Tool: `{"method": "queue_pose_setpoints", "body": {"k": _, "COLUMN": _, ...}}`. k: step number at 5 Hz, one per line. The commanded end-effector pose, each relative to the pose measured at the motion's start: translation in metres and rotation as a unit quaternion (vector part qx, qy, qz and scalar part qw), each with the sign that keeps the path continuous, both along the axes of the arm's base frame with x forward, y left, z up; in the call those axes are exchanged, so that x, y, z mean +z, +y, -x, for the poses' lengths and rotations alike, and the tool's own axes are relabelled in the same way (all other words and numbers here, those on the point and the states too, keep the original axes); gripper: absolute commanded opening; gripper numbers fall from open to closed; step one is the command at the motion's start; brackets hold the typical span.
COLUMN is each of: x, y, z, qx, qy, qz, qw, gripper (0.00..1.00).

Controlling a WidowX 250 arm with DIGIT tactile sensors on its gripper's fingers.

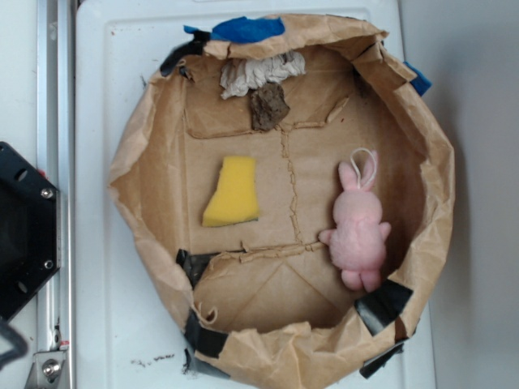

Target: Grab the white paper.

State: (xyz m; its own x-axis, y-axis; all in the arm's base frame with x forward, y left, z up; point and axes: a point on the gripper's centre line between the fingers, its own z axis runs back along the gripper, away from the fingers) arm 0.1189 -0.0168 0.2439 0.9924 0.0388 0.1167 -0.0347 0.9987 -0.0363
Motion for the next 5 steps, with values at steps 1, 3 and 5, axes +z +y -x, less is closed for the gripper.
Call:
{"method": "queue_pose_setpoints", "body": {"k": 1, "x": 0.000, "y": 0.000, "z": 0.000, "qx": 0.000, "qy": 0.000, "qz": 0.000, "qw": 1.000, "gripper": 1.00}}
{"method": "queue_pose_setpoints", "body": {"k": 3, "x": -0.020, "y": 0.028, "z": -0.076, "qx": 0.071, "qy": 0.004, "qz": -0.005, "qw": 0.997, "gripper": 1.00}}
{"method": "queue_pose_setpoints", "body": {"k": 5, "x": -0.047, "y": 0.048, "z": -0.112, "qx": 0.265, "qy": -0.031, "qz": 0.027, "qw": 0.963, "gripper": 1.00}}
